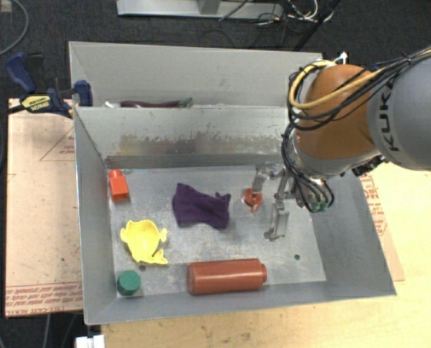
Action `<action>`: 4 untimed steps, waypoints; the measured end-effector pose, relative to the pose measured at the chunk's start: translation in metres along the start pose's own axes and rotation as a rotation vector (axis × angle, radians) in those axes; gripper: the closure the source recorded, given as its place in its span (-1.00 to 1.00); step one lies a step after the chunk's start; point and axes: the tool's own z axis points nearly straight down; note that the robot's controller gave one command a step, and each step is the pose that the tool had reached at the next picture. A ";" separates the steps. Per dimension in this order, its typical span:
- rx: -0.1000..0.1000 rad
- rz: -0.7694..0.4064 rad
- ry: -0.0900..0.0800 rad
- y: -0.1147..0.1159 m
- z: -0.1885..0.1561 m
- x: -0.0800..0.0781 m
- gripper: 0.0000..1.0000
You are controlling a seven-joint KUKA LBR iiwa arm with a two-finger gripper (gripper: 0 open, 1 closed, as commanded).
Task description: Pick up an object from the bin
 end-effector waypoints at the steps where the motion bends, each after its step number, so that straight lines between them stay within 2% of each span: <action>1: 0.000 0.000 -0.008 0.000 -0.005 -0.002 -1.00; 2: -0.001 0.109 -0.007 0.058 0.047 -0.018 -1.00; 3: 0.000 0.062 -0.004 0.106 0.032 -0.028 -1.00; 4: -0.005 0.124 -0.012 0.124 0.023 -0.032 -1.00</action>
Offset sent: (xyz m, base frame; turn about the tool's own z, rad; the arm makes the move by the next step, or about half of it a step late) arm 0.0299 0.1148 -0.0989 0.2107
